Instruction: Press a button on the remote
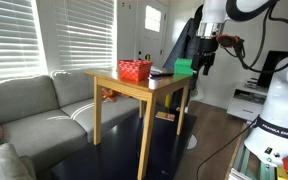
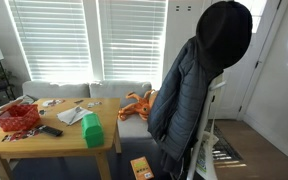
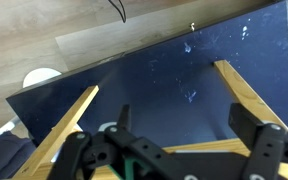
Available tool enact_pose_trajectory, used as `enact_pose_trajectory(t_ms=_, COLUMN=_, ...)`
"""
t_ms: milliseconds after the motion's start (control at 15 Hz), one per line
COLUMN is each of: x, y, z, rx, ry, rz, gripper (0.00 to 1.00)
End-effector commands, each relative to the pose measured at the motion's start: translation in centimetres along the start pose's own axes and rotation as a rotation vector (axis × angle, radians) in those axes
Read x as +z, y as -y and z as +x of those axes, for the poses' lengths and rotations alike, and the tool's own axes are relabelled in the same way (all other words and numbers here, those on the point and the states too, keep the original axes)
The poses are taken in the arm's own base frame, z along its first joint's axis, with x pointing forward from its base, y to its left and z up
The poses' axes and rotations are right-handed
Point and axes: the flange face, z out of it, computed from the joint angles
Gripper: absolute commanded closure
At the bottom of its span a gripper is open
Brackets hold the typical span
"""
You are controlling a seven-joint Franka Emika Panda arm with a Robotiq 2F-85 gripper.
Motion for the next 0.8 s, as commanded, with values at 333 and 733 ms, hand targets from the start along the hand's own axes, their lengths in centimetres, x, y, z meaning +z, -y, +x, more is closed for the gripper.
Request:
enact_pose_trajectory(t_ms=333, x=-1.5, y=-5.4, z=6.5, rx=0.208, ry=-0.205, rz=0.004, gripper=0.25)
enact_pose_trajectory(t_ms=733, x=-0.6, y=-7.1, z=10.6, rx=0.351, ry=-0.334, rz=0.013, gripper=0.63)
